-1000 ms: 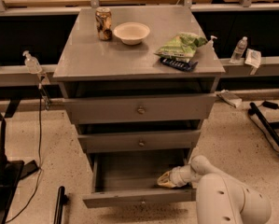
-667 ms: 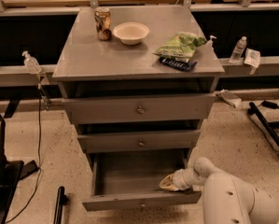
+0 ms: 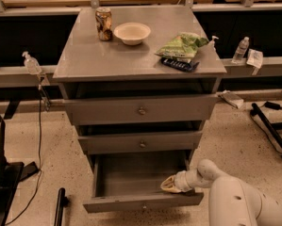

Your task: Open bottom drawer

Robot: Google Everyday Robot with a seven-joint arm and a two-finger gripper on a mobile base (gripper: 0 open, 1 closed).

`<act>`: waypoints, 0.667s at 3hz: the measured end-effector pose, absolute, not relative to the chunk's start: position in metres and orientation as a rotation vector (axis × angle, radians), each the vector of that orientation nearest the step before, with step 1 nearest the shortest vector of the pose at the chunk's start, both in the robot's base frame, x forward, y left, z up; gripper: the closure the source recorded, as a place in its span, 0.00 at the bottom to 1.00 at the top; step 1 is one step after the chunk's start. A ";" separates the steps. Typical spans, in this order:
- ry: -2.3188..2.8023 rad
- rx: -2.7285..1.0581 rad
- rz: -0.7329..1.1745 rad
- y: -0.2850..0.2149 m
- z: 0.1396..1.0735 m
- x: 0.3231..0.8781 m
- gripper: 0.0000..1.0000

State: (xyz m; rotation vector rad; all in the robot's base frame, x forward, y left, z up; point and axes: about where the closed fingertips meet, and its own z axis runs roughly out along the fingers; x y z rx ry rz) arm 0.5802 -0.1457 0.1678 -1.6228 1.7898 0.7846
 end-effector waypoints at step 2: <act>1.717 -1.497 0.724 -0.147 0.189 0.627 1.00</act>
Offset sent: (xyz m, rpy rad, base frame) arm 0.0884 -0.0179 0.0431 0.1422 -0.1752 -0.1770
